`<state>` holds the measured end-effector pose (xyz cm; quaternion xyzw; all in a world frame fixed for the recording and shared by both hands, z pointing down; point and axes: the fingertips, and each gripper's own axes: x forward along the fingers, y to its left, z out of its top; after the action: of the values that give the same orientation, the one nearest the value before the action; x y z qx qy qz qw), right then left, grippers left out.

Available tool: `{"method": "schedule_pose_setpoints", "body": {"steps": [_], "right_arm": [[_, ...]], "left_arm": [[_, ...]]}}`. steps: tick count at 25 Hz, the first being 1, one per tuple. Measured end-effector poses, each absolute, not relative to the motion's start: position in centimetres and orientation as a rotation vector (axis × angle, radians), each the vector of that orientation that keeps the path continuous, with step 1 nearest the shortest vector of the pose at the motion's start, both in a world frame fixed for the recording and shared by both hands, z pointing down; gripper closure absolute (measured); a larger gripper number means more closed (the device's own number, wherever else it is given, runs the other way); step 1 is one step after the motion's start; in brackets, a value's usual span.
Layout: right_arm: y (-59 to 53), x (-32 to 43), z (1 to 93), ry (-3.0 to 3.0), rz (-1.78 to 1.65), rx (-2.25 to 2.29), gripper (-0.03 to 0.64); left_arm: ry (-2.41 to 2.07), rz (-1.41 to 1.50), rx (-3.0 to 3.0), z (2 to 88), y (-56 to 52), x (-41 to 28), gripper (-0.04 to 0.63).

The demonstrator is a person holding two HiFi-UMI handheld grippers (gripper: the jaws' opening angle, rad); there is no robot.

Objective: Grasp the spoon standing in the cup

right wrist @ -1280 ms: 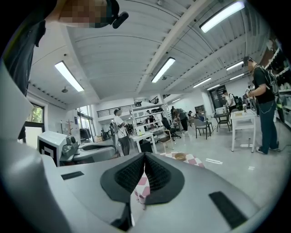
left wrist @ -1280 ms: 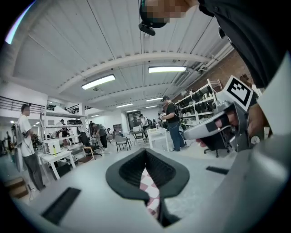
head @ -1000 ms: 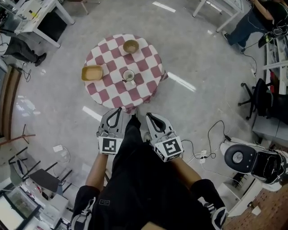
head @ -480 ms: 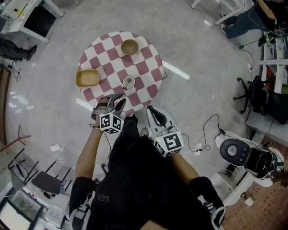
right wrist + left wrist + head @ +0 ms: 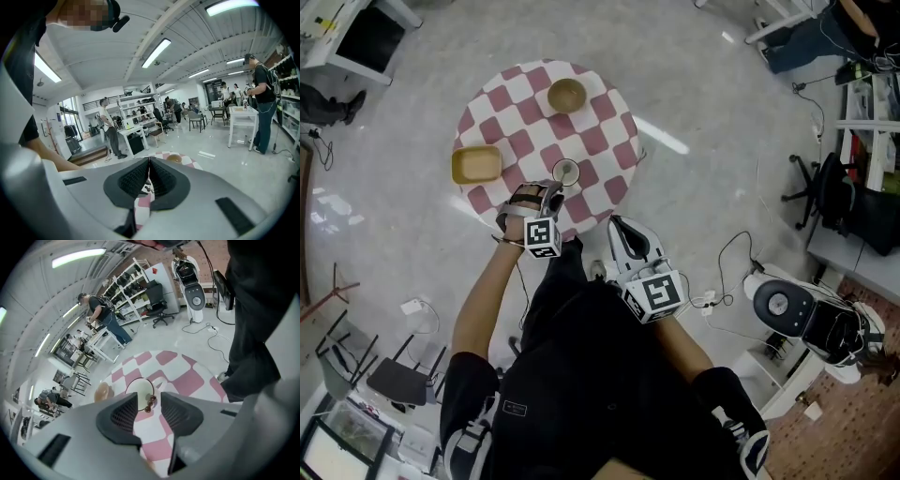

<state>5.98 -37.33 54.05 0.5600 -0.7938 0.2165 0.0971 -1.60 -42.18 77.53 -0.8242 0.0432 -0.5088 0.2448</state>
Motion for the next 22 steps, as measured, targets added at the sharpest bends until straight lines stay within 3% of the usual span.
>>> {"method": "schedule_pose_setpoints", "body": {"steps": [3,11,22], "right_arm": [[-37.4,6.3,54.1,-2.340,0.641,1.668,0.591],[-36.3,7.5,54.2,-2.311,0.636,1.707,0.591],[-32.1,8.6,53.3,-2.337,0.601,1.722,0.591]], "left_arm": [[0.111,-1.427,-2.201,79.2,-42.6,-1.6,0.443],[0.129,-1.418,-2.212,79.3,-42.7,-1.2,0.537],[0.314,-1.385,-2.305,75.4,-41.0,-1.0,0.540]]}}
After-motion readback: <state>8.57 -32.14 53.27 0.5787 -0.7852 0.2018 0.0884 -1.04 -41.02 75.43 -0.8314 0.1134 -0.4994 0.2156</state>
